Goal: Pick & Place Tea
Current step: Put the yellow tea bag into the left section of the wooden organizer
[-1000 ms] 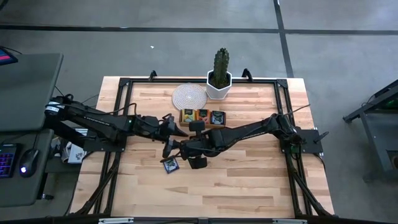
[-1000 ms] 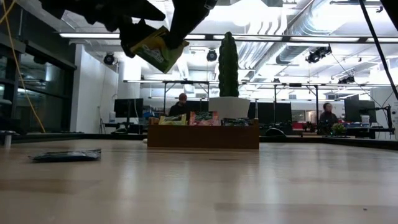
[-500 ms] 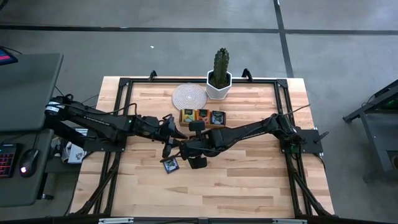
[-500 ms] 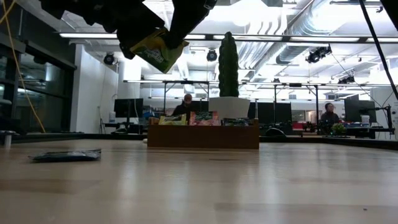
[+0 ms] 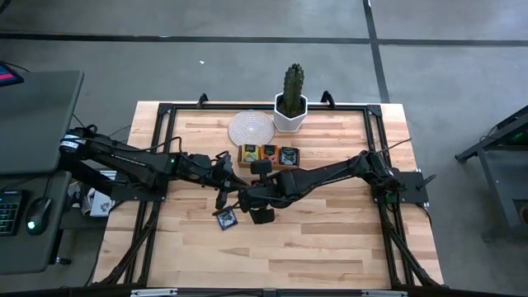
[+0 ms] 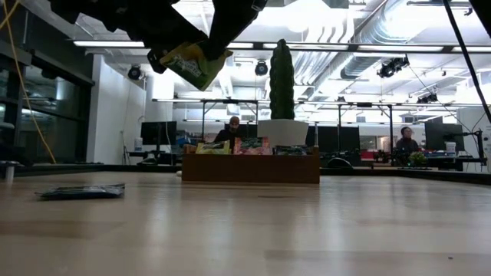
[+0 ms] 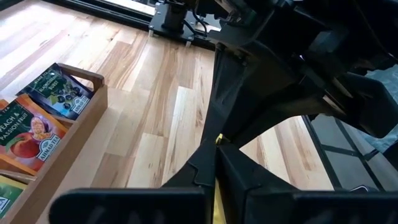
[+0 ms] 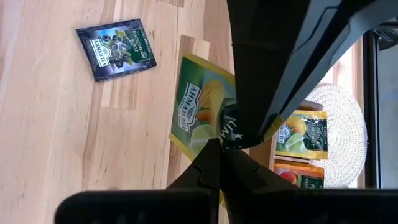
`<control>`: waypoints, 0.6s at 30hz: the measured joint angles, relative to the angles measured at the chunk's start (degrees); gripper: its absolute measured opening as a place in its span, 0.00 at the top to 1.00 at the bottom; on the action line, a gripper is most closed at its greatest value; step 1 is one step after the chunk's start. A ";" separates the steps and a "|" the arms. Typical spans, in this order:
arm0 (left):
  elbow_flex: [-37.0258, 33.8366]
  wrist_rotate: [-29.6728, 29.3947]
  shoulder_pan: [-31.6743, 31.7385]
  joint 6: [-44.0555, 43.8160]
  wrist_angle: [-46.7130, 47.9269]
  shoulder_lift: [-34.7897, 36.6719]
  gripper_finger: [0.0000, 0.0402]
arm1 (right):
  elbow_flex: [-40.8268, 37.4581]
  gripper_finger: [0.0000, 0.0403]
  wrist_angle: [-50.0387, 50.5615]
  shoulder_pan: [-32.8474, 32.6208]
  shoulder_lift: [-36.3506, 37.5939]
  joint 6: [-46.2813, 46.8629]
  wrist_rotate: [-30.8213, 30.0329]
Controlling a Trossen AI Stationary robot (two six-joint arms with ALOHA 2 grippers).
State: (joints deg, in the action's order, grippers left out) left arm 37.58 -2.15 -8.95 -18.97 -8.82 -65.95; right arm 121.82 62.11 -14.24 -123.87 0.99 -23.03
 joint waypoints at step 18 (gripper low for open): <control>0.00 -0.61 -0.02 1.12 1.98 0.02 1.00 | 0.00 0.86 1.74 0.28 1.61 3.85 -1.15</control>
State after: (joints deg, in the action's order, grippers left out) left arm 37.58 -2.76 -8.97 -17.85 -6.85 -65.93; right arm 121.82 63.85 -13.96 -122.26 4.85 -24.17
